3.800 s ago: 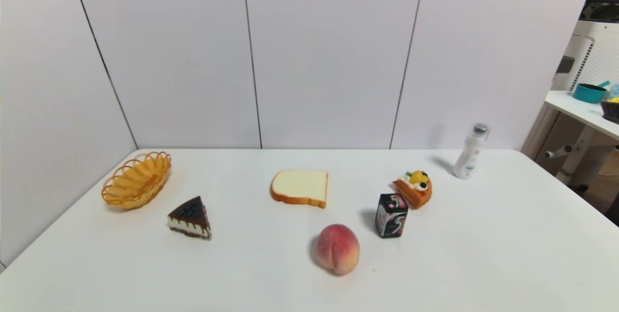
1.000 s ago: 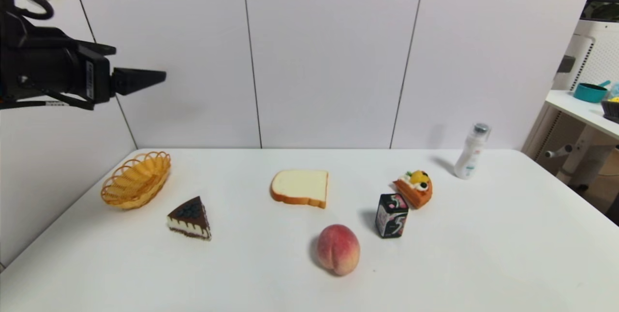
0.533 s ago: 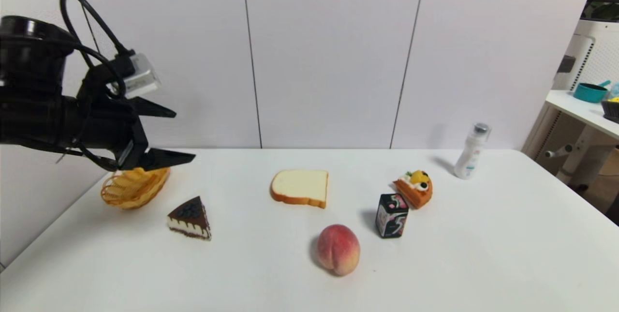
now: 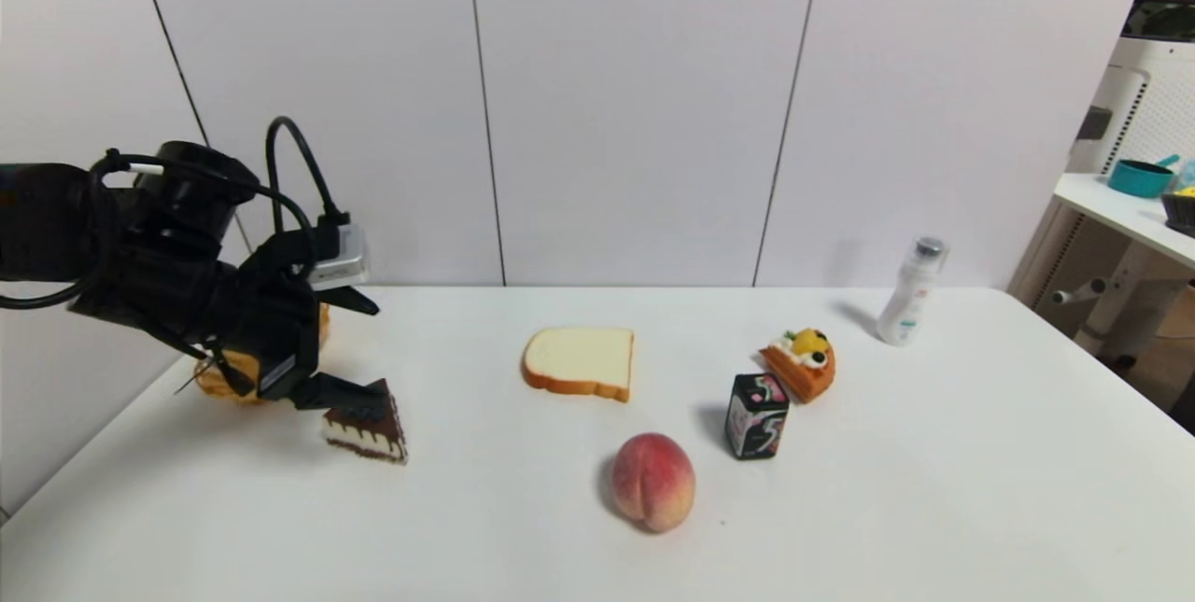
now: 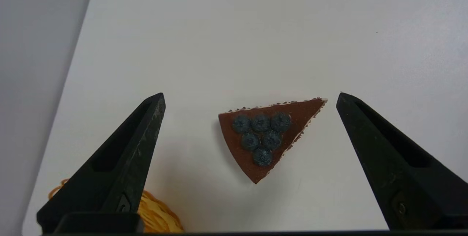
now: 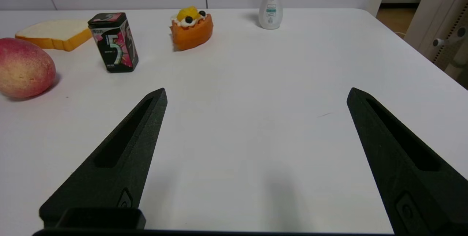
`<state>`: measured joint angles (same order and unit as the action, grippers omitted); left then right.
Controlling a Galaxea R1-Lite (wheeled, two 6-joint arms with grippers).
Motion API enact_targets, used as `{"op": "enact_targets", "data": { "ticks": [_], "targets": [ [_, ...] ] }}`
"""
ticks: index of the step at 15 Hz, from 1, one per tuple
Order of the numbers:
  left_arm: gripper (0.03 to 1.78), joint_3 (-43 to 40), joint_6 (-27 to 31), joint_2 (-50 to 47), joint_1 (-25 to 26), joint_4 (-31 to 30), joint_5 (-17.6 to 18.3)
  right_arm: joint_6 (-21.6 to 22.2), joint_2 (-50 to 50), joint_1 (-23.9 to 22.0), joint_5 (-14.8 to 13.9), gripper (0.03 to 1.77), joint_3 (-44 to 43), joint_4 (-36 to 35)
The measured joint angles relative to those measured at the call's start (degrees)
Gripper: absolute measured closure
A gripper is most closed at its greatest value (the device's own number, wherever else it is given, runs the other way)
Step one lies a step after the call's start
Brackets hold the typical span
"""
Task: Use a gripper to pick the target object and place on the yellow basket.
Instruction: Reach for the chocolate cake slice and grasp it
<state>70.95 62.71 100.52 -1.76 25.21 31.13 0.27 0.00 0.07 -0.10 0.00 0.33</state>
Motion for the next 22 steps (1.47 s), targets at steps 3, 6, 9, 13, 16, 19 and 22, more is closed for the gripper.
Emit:
{"op": "enact_targets", "data": {
  "ticks": [3,6,9,13,16,19,22],
  "targets": [
    [0.12,3.28,-4.0,2.78,-0.02,-0.1,-0.02,-0.02,0.0,0.0,0.02,0.1,0.0,-0.02],
    [0.12,5.03,-7.2,4.68,-0.02,0.01,-0.18,-0.02,0.0,0.0,0.0,0.1,0.0,0.0],
    [0.12,5.25,-9.51,6.28,-0.13,1.13,-0.43,0.0,0.0,0.0,0.0,0.1,0.0,0.0],
    [0.12,5.38,-18.99,7.11,-1.63,4.14,-5.32,-0.02,0.0,0.0,0.0,0.1,0.0,0.02],
    [0.12,6.47,-32.84,7.14,-4.14,3.95,-11.87,0.0,0.0,0.0,-0.01,0.1,0.0,0.02],
    [0.12,9.59,-49.07,7.41,-5.96,3.84,-18.87,0.0,0.0,0.0,0.0,0.1,0.0,0.0],
    [0.12,10.85,-63.65,8.27,-7.22,4.0,-26.43,0.0,0.0,0.0,0.0,0.1,0.0,0.02]
  ]
}}
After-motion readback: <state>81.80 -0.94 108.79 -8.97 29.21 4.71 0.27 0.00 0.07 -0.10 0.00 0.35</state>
